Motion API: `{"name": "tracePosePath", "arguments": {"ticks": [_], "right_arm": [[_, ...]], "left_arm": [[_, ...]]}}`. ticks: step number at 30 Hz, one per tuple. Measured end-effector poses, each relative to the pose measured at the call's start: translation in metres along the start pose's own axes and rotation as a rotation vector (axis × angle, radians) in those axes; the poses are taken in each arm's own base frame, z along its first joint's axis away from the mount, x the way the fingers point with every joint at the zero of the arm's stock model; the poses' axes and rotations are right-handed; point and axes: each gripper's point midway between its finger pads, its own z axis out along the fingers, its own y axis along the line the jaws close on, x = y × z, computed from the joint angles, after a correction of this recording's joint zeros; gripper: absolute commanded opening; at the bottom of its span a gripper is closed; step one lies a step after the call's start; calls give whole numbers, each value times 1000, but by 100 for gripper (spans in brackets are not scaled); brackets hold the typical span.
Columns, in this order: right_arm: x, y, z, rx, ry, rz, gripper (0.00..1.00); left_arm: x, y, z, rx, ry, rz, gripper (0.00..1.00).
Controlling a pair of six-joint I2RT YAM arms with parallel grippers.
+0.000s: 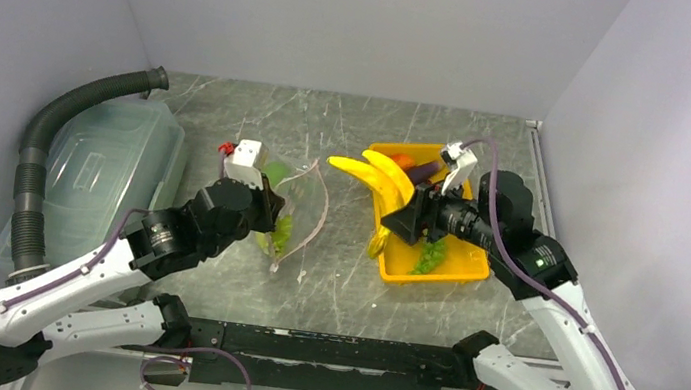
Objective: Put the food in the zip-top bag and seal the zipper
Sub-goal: Pick up the fake fruit from the bin, then place the fake fruit in the zipper food storage bag.
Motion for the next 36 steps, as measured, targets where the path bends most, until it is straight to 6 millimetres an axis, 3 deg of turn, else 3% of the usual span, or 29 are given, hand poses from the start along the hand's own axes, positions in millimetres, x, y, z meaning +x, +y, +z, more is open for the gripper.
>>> {"name": "tracePosePath", "arguments": {"ticks": [9, 19, 36], "right_arm": [[14, 49, -23, -58, 44, -203, 0], [41, 31, -8, 164, 149, -354, 0], [30, 51, 9, 447, 128, -608, 0]], "left_arm": [[2, 0, 7, -21, 12, 8, 0], [-4, -1, 4, -24, 3, -2, 0], [-2, -2, 7, -34, 18, 8, 0]]}}
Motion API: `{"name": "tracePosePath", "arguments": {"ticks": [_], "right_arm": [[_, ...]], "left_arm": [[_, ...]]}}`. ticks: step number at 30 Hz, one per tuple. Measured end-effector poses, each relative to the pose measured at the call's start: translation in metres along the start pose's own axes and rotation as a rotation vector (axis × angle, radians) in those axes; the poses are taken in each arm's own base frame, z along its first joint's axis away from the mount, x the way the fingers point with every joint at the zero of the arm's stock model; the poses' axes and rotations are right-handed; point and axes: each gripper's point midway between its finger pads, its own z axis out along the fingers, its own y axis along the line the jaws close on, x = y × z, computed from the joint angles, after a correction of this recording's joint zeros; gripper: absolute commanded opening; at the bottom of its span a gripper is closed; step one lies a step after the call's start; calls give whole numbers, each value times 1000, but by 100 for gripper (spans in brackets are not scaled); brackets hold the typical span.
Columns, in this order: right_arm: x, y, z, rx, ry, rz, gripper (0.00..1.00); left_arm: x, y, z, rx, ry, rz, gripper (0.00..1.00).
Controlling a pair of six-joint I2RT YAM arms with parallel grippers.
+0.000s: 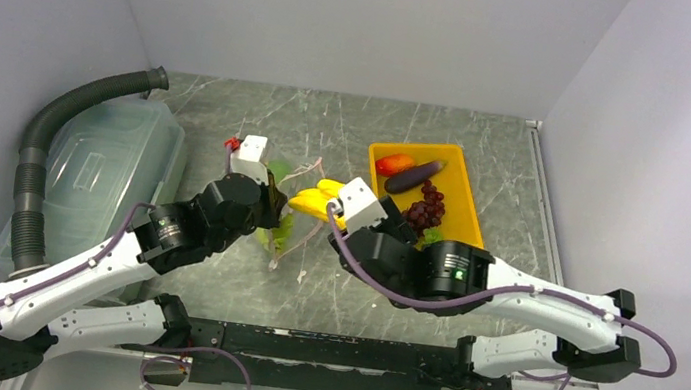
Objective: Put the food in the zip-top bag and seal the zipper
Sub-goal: Place the fake fruit in the zipper food storage bag.
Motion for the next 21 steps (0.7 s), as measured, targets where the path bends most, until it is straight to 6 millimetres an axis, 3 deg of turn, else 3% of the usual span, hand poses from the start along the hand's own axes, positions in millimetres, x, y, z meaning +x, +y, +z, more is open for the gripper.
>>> {"name": "tracePosePath", "arguments": {"ticks": [11, 21], "right_arm": [[0, 12, 16, 81, 50, -100, 0], [-12, 25, 24, 108, 129, -149, 0]], "left_arm": [[1, 2, 0, -5, 6, 7, 0], [6, 18, -1, -64, 23, 43, 0]]}}
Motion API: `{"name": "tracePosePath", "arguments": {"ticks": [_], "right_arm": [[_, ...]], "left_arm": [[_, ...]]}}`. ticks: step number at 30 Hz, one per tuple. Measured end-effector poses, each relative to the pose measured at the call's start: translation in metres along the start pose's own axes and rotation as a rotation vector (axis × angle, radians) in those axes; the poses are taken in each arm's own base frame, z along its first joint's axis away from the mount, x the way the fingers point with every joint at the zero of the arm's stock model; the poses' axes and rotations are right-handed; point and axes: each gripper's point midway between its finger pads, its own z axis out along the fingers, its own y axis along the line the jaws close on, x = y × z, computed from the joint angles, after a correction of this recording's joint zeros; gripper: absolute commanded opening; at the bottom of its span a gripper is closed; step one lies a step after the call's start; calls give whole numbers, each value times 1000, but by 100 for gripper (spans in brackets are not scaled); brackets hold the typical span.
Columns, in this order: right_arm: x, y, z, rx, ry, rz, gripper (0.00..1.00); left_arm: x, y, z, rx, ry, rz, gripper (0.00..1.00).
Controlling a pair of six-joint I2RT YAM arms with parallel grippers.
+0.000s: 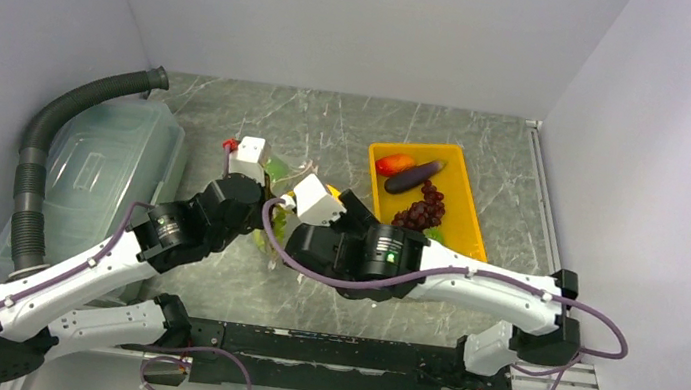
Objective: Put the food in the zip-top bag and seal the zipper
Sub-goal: Place the fake fruit in the zipper food storage bag.
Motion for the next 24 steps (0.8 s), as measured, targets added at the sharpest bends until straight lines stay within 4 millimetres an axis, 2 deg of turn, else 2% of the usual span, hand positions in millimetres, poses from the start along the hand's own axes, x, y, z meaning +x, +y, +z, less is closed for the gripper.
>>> {"name": "tracePosePath", "arguments": {"ticks": [4, 10, 16, 21, 24], "right_arm": [[-2, 4, 2, 18, 50, -16, 0], [-2, 24, 15, 10, 118, 29, 0], [-1, 22, 22, -22, 158, 81, 0], [-13, 12, 27, -76, 174, 165, 0], [-23, 6, 30, -113, 178, 213, 0]], "left_arm": [[3, 4, -1, -14, 12, 12, 0], [-6, -9, -6, 55, -17, -26, 0], [-11, -17, -9, 94, -33, -42, 0], [-12, -19, -8, 106, -41, -48, 0], [-6, -21, -5, 117, -31, -45, 0]]}}
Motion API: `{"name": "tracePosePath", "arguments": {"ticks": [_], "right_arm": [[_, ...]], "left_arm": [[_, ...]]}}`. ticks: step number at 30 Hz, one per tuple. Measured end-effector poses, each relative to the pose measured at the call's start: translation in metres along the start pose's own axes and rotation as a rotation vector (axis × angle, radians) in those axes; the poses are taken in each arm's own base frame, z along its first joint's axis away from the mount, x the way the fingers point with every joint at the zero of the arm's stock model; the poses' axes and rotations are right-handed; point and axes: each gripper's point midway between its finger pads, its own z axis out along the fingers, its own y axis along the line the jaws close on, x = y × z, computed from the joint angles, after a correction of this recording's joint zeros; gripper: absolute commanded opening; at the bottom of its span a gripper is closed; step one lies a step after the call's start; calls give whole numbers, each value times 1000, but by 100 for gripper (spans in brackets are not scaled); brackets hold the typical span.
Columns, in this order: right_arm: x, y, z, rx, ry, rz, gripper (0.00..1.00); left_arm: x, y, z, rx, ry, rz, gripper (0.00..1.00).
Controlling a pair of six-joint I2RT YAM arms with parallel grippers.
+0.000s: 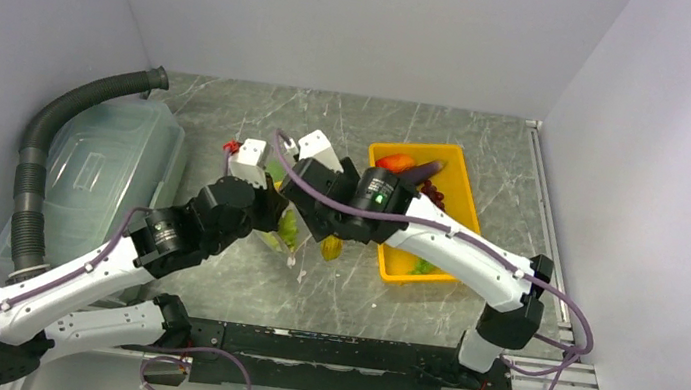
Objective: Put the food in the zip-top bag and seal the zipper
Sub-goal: Place the fake fruit in the zipper food storage bag.
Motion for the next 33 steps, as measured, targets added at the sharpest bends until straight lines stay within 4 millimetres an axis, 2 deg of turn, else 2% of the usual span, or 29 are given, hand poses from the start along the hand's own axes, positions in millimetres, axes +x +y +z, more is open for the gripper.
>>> {"name": "tracePosePath", "arguments": {"ticks": [6, 11, 16, 21, 26, 33], "right_arm": [[-15, 3, 7, -72, 25, 47, 1], [-16, 13, 20, -109, 72, 45, 1], [-15, 13, 30, -136, 107, 68, 2], [-22, 13, 36, -198, 113, 122, 15], [-36, 13, 45, -273, 97, 190, 18], [-44, 12, 58, -324, 89, 250, 40]], "left_arm": [[10, -3, 4, 29, 17, 13, 0], [13, -9, 7, 62, 24, 23, 0], [17, -12, 10, 75, 42, 32, 0], [17, -17, 10, 103, 42, 41, 0], [17, -19, 10, 114, 40, 41, 0], [21, -19, 9, 132, 39, 41, 0]]}}
